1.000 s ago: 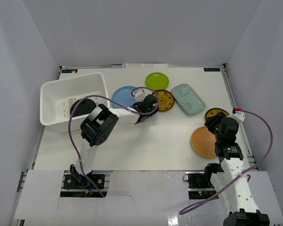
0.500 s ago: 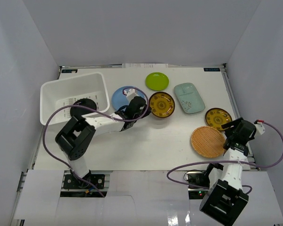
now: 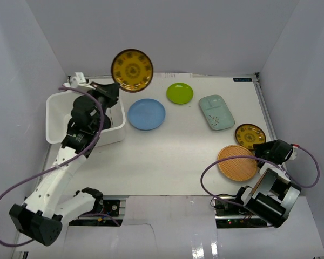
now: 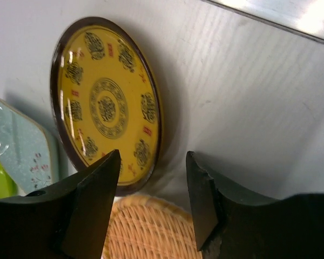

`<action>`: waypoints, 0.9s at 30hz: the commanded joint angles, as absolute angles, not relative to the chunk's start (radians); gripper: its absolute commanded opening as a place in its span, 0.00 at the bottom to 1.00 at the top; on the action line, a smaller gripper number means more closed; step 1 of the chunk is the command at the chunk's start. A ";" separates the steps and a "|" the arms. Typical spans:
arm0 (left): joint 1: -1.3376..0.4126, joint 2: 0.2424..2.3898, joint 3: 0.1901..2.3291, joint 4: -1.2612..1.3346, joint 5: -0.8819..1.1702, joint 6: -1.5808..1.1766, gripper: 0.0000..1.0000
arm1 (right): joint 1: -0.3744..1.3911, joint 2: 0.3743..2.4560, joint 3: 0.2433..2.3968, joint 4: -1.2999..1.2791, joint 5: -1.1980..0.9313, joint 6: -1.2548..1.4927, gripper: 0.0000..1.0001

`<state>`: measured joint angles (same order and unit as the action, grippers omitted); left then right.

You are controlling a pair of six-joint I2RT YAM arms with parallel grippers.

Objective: Place the plates into the plastic bin on the countertop

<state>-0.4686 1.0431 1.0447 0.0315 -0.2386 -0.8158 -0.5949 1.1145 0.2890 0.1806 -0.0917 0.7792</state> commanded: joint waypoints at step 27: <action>0.094 1.129 0.916 -0.433 -0.433 -0.627 0.01 | 0.038 0.787 0.618 0.268 -0.128 0.855 0.08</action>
<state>0.0902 1.1065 0.9222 -0.4507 -0.4530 -0.6430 -0.1009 0.7837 0.5175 0.2325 -0.1322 0.9058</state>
